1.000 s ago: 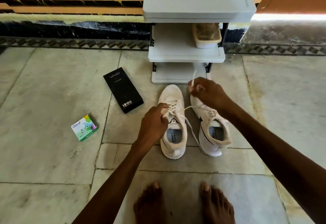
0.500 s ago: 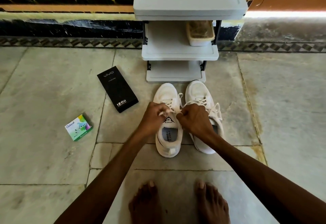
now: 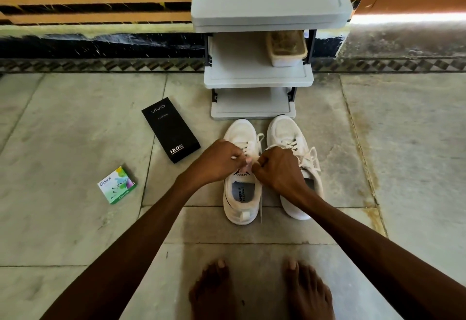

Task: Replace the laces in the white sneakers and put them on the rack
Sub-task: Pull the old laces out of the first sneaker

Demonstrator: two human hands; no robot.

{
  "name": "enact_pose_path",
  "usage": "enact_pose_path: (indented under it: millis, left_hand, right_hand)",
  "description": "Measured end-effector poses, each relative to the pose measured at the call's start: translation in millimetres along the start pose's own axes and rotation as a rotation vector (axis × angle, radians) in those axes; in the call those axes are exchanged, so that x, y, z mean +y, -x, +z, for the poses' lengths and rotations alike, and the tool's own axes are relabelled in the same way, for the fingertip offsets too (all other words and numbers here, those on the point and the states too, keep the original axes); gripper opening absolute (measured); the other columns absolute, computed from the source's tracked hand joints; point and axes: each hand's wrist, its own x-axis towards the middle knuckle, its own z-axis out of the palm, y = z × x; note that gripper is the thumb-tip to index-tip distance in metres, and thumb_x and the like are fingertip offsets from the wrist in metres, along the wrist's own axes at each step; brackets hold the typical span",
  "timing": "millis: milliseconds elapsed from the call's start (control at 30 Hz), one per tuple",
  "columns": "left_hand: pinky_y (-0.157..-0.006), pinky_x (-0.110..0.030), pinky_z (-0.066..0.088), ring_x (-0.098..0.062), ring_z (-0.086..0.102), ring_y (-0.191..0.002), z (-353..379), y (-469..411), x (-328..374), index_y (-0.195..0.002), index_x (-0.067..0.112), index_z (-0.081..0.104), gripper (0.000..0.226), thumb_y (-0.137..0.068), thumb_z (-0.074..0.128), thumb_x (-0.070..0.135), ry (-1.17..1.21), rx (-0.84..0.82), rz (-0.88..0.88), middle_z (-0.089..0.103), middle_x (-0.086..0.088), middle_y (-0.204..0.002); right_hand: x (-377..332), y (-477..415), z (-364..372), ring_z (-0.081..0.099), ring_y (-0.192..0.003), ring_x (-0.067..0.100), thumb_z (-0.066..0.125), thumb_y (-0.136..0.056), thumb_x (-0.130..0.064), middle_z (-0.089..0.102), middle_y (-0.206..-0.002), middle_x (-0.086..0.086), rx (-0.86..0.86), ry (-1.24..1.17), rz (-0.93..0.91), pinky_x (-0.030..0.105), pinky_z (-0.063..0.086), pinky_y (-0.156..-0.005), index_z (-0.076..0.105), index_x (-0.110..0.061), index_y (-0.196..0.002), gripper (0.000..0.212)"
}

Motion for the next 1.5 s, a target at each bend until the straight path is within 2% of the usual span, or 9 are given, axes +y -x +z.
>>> enact_pose_path:
  millis: [200,367,433,567,667,767,967,1367,1500]
  left_hand:
    - [-0.064,-0.026,0.044,-0.008,0.042,-0.050,2,2,-9,-0.066,0.015,0.048,0.036,-0.101,0.045,0.021,1.844,0.579,-0.462,0.043,0.005,-0.043]
    - [-0.068,-0.020,0.043,-0.002,0.052,-0.061,-7,21,0,-0.076,0.019,0.074,0.038,-0.093,0.057,0.049,0.543,0.007,-0.240,0.065,0.008,-0.071]
    - [-0.080,-0.019,0.044,0.008,0.060,-0.080,-14,23,9,-0.077,0.019,0.075,0.034,-0.095,0.056,0.039,0.363,0.024,-0.121,0.071,0.015,-0.084]
    - [-0.089,-0.028,0.051,-0.007,0.063,-0.089,-29,21,12,-0.083,0.015,0.062,0.020,-0.094,0.054,0.030,1.472,0.644,-0.092,0.067,0.004,-0.089]
    - [-0.091,-0.031,0.054,-0.013,0.066,-0.090,-22,21,4,-0.102,0.013,0.061,0.018,-0.101,0.046,0.022,1.802,0.520,-0.051,0.066,-0.001,-0.093]
    - [-0.072,-0.018,0.051,-0.001,0.059,-0.081,-3,22,9,-0.119,0.019,0.061,0.022,-0.099,0.052,0.020,0.846,0.304,-0.144,0.061,0.004,-0.101]
    - [-0.094,-0.031,0.041,-0.024,0.042,-0.118,33,11,12,-0.125,0.020,0.064,0.031,-0.095,0.059,0.026,-0.626,0.234,0.037,0.048,-0.007,-0.130]
    - [-0.090,-0.035,0.056,-0.016,0.067,-0.088,51,24,6,-0.088,0.007,0.061,0.020,-0.101,0.047,0.013,1.178,0.575,-0.330,0.069,-0.004,-0.090]
    - [-0.074,-0.025,0.057,-0.014,0.069,-0.084,29,19,1,-0.091,0.010,0.059,0.021,-0.104,0.043,0.016,1.195,0.575,-0.358,0.070,-0.003,-0.092]
  right_hand:
    - [11,4,-5,0.066,-0.057,0.023,0.068,-0.077,-0.021,0.067,-0.057,0.010,0.020,-0.170,0.173,0.035,0.055,-0.062,0.065,0.000,-0.063,0.025]
    - [11,3,-2,0.068,-0.056,0.028,0.067,-0.072,-0.022,0.066,-0.058,0.014,0.005,-0.210,0.163,0.044,0.056,-0.063,0.062,0.001,-0.062,0.026]
    - [10,3,-3,0.067,-0.059,0.029,0.068,-0.075,-0.022,0.067,-0.060,0.016,0.006,-0.182,0.146,0.044,0.056,-0.065,0.064,0.001,-0.064,0.026]
    - [6,2,-1,0.067,-0.064,0.025,0.067,-0.080,-0.019,0.069,-0.063,0.015,-0.013,-0.118,0.114,0.030,0.052,-0.065,0.068,0.000,-0.066,0.023]
    - [5,1,1,0.064,-0.064,0.021,0.067,-0.079,-0.019,0.069,-0.065,0.011,0.008,-0.084,0.105,0.029,0.048,-0.061,0.068,-0.002,-0.065,0.022]
    - [6,0,2,0.063,-0.064,0.019,0.067,-0.079,-0.019,0.069,-0.066,0.010,0.011,-0.081,0.108,0.031,0.049,-0.062,0.069,-0.002,-0.066,0.022]
    - [2,2,3,0.063,-0.062,0.020,0.070,-0.081,-0.029,0.068,-0.064,0.011,-0.003,-0.040,0.102,0.023,0.038,-0.051,0.069,-0.003,-0.065,0.031]
    - [8,4,2,0.065,-0.068,0.024,0.065,-0.079,-0.020,0.069,-0.067,0.012,0.008,-0.013,0.092,0.032,0.047,-0.060,0.067,-0.001,-0.066,0.023]
    - [7,5,2,0.065,-0.069,0.022,0.065,-0.081,-0.019,0.070,-0.067,0.011,-0.008,-0.034,0.108,0.027,0.046,-0.058,0.068,-0.001,-0.068,0.022]
